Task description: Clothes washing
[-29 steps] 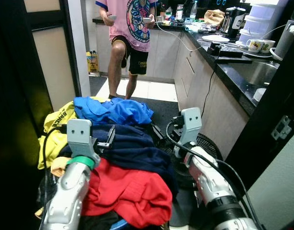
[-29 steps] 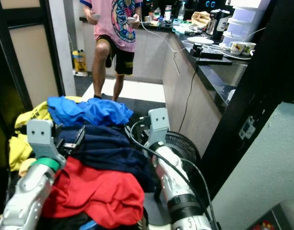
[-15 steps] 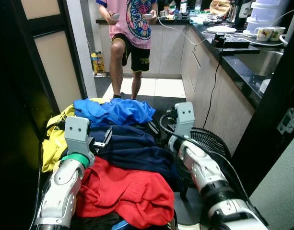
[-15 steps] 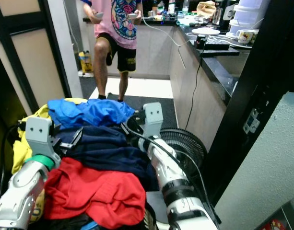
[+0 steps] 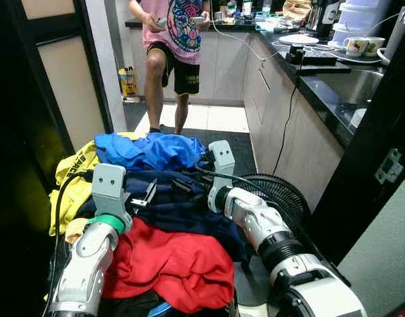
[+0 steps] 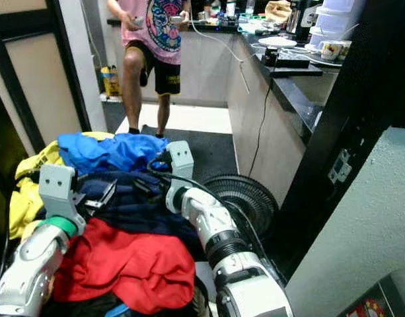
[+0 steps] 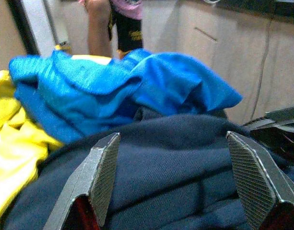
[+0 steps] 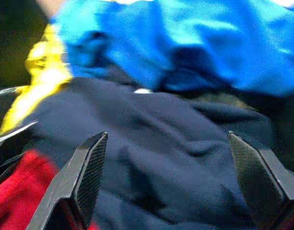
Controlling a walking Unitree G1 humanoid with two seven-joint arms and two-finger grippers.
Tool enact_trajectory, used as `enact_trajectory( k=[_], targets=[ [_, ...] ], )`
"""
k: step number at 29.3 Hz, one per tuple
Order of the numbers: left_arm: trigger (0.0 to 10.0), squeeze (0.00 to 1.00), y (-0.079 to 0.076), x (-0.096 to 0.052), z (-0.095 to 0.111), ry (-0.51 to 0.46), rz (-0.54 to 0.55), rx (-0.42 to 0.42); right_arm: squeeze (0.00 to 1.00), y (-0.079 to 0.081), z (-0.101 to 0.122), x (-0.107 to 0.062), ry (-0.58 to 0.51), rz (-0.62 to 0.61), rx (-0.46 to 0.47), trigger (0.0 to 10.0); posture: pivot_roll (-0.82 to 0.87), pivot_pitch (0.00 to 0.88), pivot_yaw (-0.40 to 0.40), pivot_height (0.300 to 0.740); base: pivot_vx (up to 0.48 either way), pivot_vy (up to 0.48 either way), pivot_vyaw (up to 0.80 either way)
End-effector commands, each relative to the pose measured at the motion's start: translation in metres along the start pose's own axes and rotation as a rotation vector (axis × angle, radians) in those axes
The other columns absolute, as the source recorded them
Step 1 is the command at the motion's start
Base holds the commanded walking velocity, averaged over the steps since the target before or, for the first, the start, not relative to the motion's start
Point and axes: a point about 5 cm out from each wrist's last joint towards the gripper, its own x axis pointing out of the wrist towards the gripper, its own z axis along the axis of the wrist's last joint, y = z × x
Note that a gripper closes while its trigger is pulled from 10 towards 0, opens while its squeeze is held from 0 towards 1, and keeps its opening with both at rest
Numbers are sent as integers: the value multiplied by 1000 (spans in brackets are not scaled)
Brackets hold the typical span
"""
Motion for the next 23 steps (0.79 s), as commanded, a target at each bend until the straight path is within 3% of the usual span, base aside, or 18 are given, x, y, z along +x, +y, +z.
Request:
enact_trajectory(
  k=[1,5,13,23],
  targets=[
    [10000,0,-1,-4,-4,24,-4,-1,0,-4,2,1,-9,-63,24,10000,28,77,21,740,0,0,0],
    [10000,0,0,-9,-5,43,-6,-9,0,-7,6,2,-25,-115,83,10000,36,139,25,740,0,0,0],
    [10000,0,-1,-11,-4,48,-12,-5,0,-7,7,3,-17,-121,49,10000,36,175,28,740,0,0,0],
    [10000,0,-5,-5,2,45,-39,8,0,7,11,8,-24,-4,34,10000,33,197,44,740,0,0,0]
  ],
)
